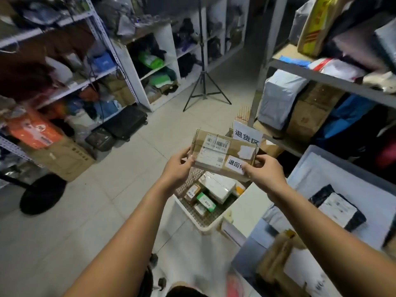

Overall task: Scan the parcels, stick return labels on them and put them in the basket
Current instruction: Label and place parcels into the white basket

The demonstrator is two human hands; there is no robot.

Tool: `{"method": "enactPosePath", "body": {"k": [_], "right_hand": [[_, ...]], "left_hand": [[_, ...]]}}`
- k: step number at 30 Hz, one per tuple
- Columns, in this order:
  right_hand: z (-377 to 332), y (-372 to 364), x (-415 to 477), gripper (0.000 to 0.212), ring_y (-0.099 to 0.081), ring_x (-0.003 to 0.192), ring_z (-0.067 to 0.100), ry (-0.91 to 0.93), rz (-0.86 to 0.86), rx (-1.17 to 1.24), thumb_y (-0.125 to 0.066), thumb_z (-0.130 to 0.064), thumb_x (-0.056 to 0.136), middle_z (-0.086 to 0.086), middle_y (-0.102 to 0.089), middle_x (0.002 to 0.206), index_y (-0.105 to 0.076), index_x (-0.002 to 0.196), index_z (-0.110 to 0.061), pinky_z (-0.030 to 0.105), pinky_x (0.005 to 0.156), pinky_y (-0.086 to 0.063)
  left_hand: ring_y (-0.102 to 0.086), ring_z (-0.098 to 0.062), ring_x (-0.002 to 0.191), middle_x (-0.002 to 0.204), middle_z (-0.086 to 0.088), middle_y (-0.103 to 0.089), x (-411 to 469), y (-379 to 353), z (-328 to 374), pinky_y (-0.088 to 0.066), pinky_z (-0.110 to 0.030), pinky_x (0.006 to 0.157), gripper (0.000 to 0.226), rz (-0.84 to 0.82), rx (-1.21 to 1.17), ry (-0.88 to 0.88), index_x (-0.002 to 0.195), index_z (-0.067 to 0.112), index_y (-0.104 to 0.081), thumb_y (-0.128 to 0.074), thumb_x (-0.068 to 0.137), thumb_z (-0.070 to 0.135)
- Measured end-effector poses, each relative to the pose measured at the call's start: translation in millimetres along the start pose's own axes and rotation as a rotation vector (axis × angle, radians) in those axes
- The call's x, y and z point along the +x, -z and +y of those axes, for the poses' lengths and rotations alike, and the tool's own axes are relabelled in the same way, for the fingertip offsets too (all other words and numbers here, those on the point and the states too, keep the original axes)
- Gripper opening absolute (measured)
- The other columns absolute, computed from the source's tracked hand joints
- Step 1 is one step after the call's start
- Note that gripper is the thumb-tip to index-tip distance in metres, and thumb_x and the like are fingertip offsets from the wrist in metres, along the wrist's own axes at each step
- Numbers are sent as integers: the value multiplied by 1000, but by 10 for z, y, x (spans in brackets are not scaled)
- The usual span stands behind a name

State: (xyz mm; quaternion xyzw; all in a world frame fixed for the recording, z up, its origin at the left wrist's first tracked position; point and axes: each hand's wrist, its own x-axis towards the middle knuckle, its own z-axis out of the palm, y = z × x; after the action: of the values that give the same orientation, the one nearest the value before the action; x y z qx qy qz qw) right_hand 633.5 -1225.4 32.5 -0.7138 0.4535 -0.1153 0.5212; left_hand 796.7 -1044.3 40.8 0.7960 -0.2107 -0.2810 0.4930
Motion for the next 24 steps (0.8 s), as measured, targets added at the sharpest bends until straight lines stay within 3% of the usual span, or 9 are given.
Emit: {"method": "enactPosePath", "body": {"k": [3,5,8,9,12,16,18,21,24], "right_hand": [[4,-374,502,16,-66,92,21,-86,49,-48,-75,-23,80,-2,-70,95,-65,93,-22,48,87,-56],[46,-645,843,17,-65,91,22,-144,78,-61,-75,-23,81,-2,-67,92,-58,86,-25,49,87,-55],[218,-1089,1314,22,-63,93,24,-257,115,-105,-74,-29,83,-3,-65,91,-60,97,-20,46,87,-55],[315,-1246,1462,27,-64,94,23,-298,135,-104,-74,-29,83,-3,-66,93,-62,104,-17,44,86,-56],[660,-1738,1850,43,-65,94,20,-432,174,-63,-76,-29,82,2,-70,107,-61,119,-15,35,84,-55],[1244,-2289,2278,49,-61,86,16,-545,238,-58,-81,-30,78,1,-69,104,-62,121,-14,29,81,-50],[1575,-2528,2528,49,-62,87,19,-579,257,-70,-82,-29,78,5,-71,107,-63,120,-12,27,80,-49],[2112,-2875,2933,59,-64,107,25,-633,266,-67,-82,-25,79,11,-67,121,-58,130,-7,28,87,-46],[2697,-3144,3321,62,-62,112,25,-664,269,-70,-81,-25,81,13,-64,126,-54,134,-7,29,91,-48]], "left_hand": [[-55,-3,106,119,12,-61,661,89,-269,-40,-26,79,37,-117,-91,86,132,43,-55,-54,100,23],[-58,-3,107,122,12,-62,1102,112,-485,-45,-22,76,41,-194,-132,132,133,43,-53,-57,98,22],[-65,6,93,115,16,-64,1740,117,-899,-51,-12,64,39,-278,-146,175,121,50,-56,-63,95,22],[-65,6,93,116,16,-64,1958,113,-1051,-51,-12,63,40,-302,-103,180,125,50,-55,-63,95,25],[-60,0,99,123,10,-62,2608,76,-1563,-52,-22,71,51,-351,24,200,142,35,-48,-64,93,32],[-60,-6,102,119,10,-61,3281,-186,-2270,-56,-38,87,51,-430,195,216,141,26,-48,-64,93,32],[-61,-10,104,120,10,-61,3569,-405,-2680,-56,-39,89,50,-432,258,206,141,25,-48,-64,94,29],[-61,-9,101,123,8,-64,3941,-775,-3327,-52,-29,82,47,-410,369,179,137,26,-52,-66,92,27],[-61,-9,96,121,6,-67,4218,-1193,-3959,-56,-37,87,47,-372,417,186,133,25,-55,-69,89,22]]}}
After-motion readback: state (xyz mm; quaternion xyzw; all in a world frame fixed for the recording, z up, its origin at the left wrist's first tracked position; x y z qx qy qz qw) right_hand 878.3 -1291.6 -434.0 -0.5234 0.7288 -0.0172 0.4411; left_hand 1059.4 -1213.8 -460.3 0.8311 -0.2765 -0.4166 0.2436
